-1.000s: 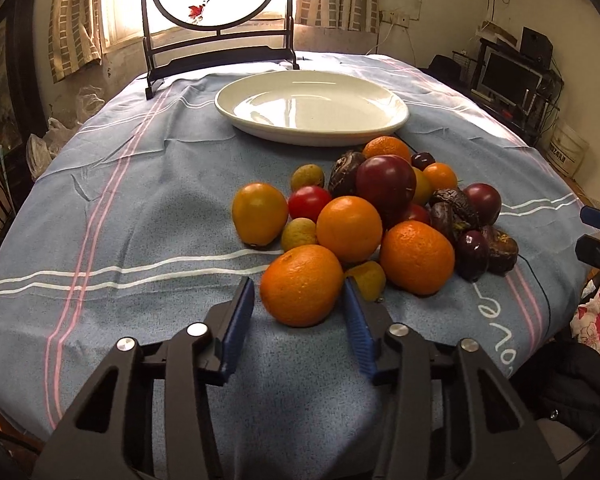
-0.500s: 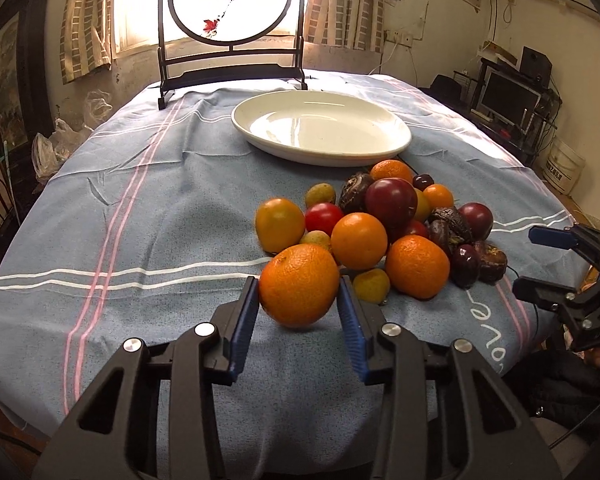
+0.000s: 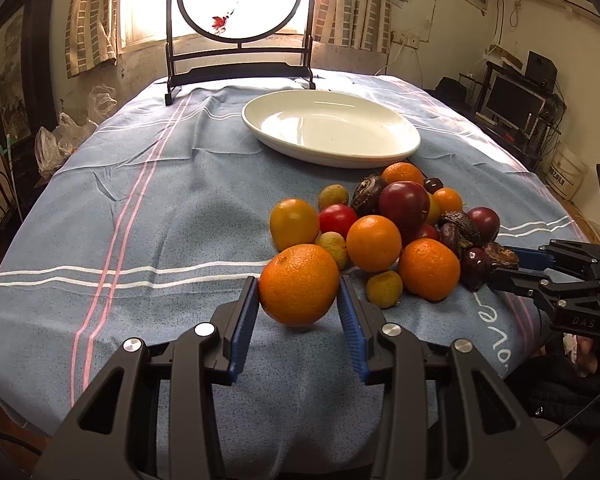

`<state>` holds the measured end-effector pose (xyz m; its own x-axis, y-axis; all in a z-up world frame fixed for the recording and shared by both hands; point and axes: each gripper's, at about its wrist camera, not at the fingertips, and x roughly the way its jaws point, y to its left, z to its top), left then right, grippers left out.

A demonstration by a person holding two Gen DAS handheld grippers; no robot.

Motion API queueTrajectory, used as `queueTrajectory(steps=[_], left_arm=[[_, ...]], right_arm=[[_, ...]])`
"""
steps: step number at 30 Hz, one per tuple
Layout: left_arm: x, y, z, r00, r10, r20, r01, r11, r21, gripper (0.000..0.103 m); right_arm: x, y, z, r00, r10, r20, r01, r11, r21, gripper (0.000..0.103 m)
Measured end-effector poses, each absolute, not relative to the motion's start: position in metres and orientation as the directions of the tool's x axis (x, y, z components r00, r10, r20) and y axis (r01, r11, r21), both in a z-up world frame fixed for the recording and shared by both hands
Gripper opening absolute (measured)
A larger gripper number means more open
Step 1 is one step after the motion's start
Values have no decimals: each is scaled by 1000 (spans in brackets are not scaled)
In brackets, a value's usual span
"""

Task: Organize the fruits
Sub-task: 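Grasp a large orange with the left tool while the right tool grasps a dark brown fruit, then carry both fruits onto the white plate and open both tools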

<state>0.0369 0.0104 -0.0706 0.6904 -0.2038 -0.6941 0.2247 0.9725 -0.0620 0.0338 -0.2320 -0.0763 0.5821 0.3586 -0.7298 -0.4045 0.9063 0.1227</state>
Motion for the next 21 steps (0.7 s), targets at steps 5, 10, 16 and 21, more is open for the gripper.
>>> queueTrajectory(steps=[5, 10, 16, 21], left_arm=[[33, 13, -66, 699, -203, -686, 224, 973, -60, 39], [31, 14, -57, 714, -207, -669, 223, 973, -63, 39], [58, 9, -28, 732, -239, -638, 254, 965, -70, 39], [113, -8, -4, 711, -278, -646, 294, 952, -86, 39]], right_arm=[[26, -243, -65, 592, 386, -708, -402, 902, 155, 40], [27, -260, -45, 627, 418, -657, -399, 897, 190, 40], [61, -267, -9, 676, 412, -611, -388, 904, 180, 40], [117, -262, 15, 677, 422, -604, -387, 901, 195, 40]])
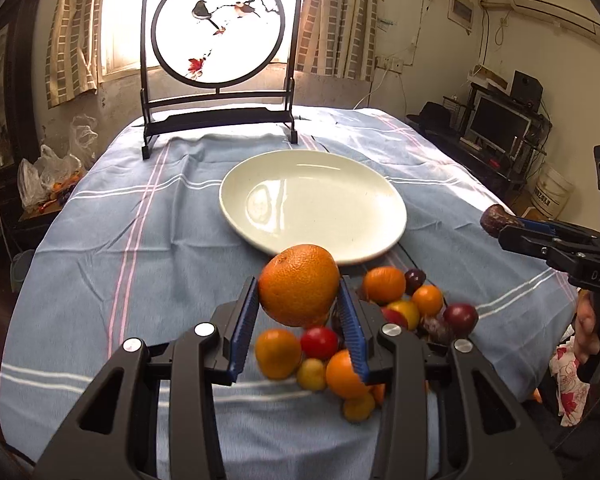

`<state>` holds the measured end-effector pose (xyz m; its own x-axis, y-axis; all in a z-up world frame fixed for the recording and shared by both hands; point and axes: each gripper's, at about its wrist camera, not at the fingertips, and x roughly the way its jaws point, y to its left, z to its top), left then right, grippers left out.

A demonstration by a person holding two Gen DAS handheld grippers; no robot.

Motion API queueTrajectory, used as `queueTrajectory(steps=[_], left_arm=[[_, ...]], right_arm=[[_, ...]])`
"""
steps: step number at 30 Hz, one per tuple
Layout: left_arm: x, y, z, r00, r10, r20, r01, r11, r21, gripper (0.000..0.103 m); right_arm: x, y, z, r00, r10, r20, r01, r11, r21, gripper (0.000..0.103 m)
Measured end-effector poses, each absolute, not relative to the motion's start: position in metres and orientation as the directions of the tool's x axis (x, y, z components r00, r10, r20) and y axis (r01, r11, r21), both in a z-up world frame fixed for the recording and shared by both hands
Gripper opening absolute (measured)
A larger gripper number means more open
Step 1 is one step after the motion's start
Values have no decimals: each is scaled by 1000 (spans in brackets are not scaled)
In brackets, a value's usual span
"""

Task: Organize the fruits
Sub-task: 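Carry both fruits onto the white plate and open both tools, then grasp another orange with the left tool while the right tool grasps a dark red plum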

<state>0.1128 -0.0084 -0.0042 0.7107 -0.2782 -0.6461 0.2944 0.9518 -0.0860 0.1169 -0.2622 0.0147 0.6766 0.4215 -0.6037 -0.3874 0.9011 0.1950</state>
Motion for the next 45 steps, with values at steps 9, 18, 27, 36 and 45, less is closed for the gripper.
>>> queueTrajectory(steps=[9, 18, 27, 36, 45], left_arm=[[257, -41, -33, 598, -271, -754, 261, 956, -137, 39], [331, -28, -50, 546, -248, -800, 154, 969, -195, 60], [182, 9, -27, 633, -211, -745, 287, 958, -28, 74], [111, 23, -66, 601, -212, -771, 314, 949, -16, 58], [123, 1, -78, 607, -235, -759, 312, 949, -44, 52]], right_arm=[[252, -247, -24, 601, 337, -725, -316, 933, 172, 40], [297, -237, -30, 652, 338, -679, -275, 940, 204, 64], [150, -248, -24, 668, 340, -662, -348, 929, 126, 64], [50, -252, -40, 682, 361, -637, -348, 925, 152, 64], [24, -248, -41, 681, 347, -645, -350, 928, 129, 64]])
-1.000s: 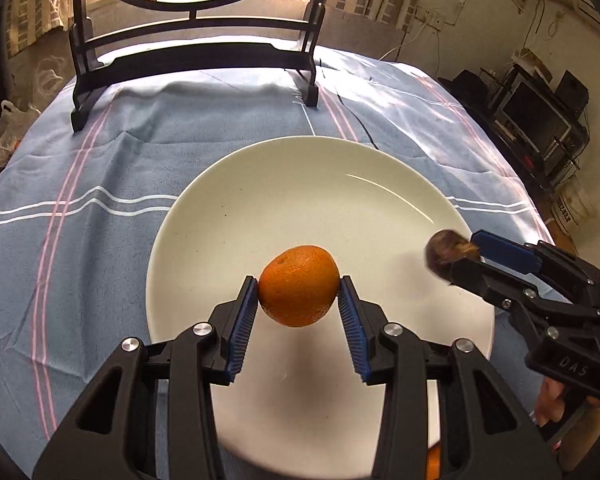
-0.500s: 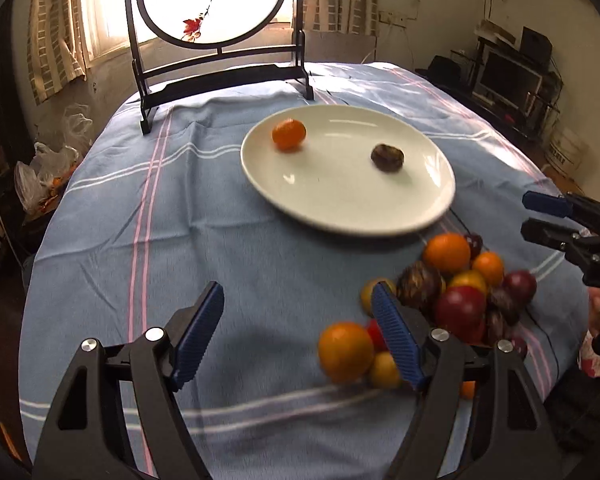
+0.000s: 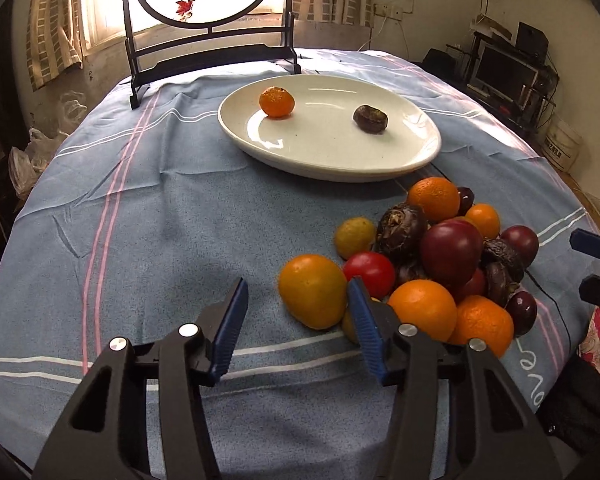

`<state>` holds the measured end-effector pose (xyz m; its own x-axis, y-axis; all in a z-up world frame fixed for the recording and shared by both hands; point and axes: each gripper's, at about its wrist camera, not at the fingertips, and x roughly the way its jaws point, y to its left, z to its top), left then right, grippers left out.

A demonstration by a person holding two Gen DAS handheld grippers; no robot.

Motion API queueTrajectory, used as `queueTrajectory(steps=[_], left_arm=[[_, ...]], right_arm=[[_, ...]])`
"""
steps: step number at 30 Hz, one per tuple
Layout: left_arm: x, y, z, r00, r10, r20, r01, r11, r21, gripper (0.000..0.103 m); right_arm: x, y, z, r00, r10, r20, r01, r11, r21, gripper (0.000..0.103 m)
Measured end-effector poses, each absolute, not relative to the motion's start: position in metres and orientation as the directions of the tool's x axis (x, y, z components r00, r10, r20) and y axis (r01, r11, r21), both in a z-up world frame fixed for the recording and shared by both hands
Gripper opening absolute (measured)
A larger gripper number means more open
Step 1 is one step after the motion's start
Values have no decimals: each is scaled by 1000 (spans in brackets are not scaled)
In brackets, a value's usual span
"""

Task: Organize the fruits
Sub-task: 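Grasp another orange with the left tool while the right tool grasps a dark red plum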

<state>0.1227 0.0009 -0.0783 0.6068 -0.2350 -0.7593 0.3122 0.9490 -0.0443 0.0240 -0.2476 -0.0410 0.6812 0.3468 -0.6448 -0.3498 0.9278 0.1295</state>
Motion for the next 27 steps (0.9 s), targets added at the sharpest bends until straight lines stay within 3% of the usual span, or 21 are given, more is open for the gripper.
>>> queueTrajectory(steps=[5, 6, 7, 8, 16, 22, 27], left_arm=[[137, 8, -87, 572, -284, -769, 276, 950, -145, 55], [136, 9, -87, 570, -292, -768, 281, 948, -152, 53], [135, 8, -87, 566, -305, -766, 298, 942, -155, 39], [134, 6, -86, 570, -315, -759, 309, 938, -157, 37], [113, 20, -59, 663, -297, -687, 266, 951, -154, 37], [98, 22, -48, 676, -279, -681, 274, 954, -119, 37], [93, 21, -49, 676, -279, -682, 279, 954, -114, 37]], right_arm=[[24, -251, -42, 683, 345, -643, -345, 929, 132, 64], [25, -251, -42, 684, 344, -643, -346, 929, 129, 64], [27, -252, -43, 684, 344, -644, -347, 929, 128, 64], [29, -254, -45, 681, 344, -646, -347, 929, 129, 64], [56, -267, -63, 651, 317, -690, -291, 943, 160, 64], [75, -264, -70, 630, 368, -684, -295, 928, 227, 64], [82, -263, -79, 610, 392, -689, -284, 919, 272, 52]])
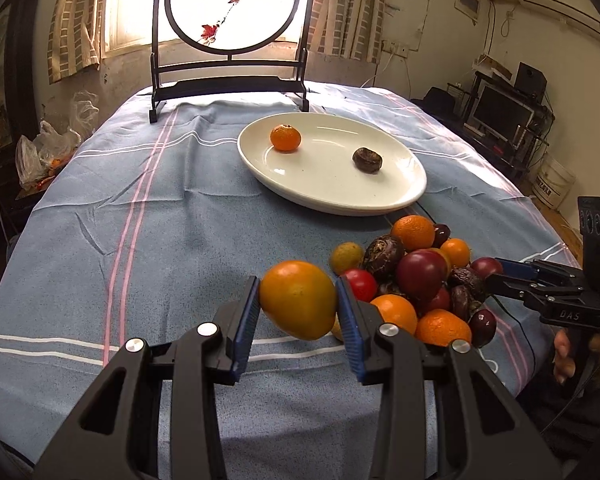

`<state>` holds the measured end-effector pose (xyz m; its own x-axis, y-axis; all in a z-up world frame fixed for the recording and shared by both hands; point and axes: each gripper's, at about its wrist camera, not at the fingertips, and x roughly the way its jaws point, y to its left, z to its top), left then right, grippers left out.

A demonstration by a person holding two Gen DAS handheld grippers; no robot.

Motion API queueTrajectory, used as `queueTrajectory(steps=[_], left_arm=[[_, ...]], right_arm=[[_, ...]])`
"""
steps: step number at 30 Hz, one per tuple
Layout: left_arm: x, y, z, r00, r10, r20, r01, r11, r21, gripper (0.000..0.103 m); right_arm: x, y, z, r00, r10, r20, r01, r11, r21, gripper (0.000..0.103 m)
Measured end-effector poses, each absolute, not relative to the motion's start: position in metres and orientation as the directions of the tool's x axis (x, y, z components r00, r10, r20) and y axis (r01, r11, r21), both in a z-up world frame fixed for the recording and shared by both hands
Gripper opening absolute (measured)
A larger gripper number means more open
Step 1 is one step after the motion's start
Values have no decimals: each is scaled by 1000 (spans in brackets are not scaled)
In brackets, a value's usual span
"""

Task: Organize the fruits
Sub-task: 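Grasp another orange with the left tool while the right tool grasps a dark red plum, then lower the orange and plum onto the white plate and open both tools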

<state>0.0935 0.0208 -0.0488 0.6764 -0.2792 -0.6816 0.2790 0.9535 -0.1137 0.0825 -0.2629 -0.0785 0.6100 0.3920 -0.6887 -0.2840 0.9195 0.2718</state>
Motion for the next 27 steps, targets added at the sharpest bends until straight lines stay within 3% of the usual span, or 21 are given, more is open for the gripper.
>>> queueTrajectory(steps=[1, 2, 12, 14, 18, 20, 27], left_arm=[[93, 21, -48, 678, -279, -680, 279, 954, -113, 37], [93, 21, -48, 680, -279, -679, 279, 954, -112, 37], [91, 24, -53, 677, -274, -683, 272, 956, -113, 37], [90, 24, -53, 676, -271, -685, 271, 956, -111, 37], [88, 27, -53, 680, -265, -684, 267, 958, -105, 37], [88, 28, -53, 680, -261, -685, 264, 959, -104, 37], [93, 26, -46, 681, -284, -675, 281, 953, -117, 37]], right_arm=[[82, -264, -78, 615, 371, -696, -272, 928, 255, 41], [82, -267, -79, 606, 385, -696, -274, 922, 272, 38], [74, -271, -78, 601, 382, -703, -289, 923, 254, 40], [77, -267, -79, 593, 381, -709, -292, 923, 252, 46], [79, -263, -82, 587, 384, -713, -291, 922, 257, 46], [78, -267, -82, 588, 385, -711, -277, 922, 270, 40], [70, -289, -48, 669, 398, -627, -273, 917, 291, 40]])
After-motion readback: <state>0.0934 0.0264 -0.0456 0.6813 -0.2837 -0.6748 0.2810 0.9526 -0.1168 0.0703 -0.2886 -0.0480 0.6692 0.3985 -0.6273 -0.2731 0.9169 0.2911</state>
